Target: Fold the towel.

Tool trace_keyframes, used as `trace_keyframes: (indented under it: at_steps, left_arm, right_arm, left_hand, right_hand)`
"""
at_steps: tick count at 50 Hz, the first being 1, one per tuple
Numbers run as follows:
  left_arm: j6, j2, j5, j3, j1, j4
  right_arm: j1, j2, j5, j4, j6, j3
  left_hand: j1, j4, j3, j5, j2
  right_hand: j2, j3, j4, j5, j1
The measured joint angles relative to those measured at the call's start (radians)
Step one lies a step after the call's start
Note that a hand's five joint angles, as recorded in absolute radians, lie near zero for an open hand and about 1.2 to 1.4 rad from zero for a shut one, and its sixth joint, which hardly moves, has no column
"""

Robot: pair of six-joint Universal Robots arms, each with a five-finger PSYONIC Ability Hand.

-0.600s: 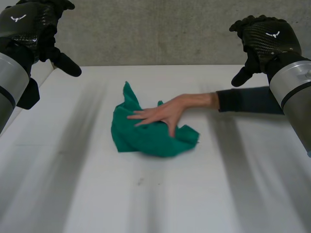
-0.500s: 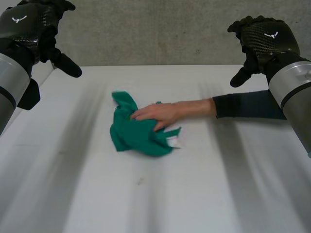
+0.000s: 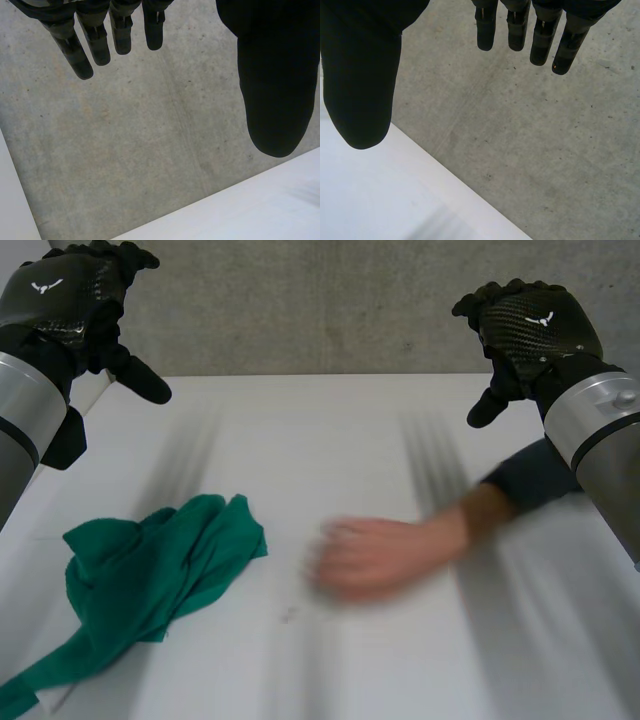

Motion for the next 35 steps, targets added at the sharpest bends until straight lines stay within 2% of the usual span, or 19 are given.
trace_keyframes:
  at_steps: [17, 21, 26, 30, 35]
  left_arm:
    - [0.01, -0.01, 0.002, 0.005, -0.001, -0.005]
    - [0.022, -0.018, -0.001, 0.006, 0.0, -0.016]
    - [0.057, -0.026, -0.01, -0.017, 0.001, -0.045]
    - [0.115, -0.031, -0.023, -0.078, 0.002, -0.07]
    - [0.197, -0.033, -0.037, -0.165, 0.003, -0.079]
  right_arm:
    - [0.01, 0.007, -0.006, 0.01, -0.007, 0.0]
    - [0.015, 0.013, -0.033, 0.036, -0.03, 0.0]
    - [0.055, 0.048, -0.117, 0.106, -0.068, -0.009]
    - [0.124, 0.115, -0.187, 0.154, -0.08, -0.035]
    - [0.208, 0.208, -0.22, 0.168, -0.072, -0.078]
  left_hand:
    - [0.0, 0.0, 0.0, 0.0, 0.0]
    - [0.0, 0.0, 0.0, 0.0, 0.0]
    - [0.0, 0.0, 0.0, 0.0, 0.0]
    - [0.0, 0.0, 0.0, 0.0, 0.0]
    - [0.0, 0.0, 0.0, 0.0, 0.0]
  right_hand:
    - [0.0, 0.0, 0.0, 0.0, 0.0]
    - [0.0, 0.0, 0.0, 0.0, 0.0]
    - [0.0, 0.0, 0.0, 0.0, 0.0]
    - [0.0, 0.0, 0.0, 0.0, 0.0]
    - [0.0, 0.0, 0.0, 0.0, 0.0]
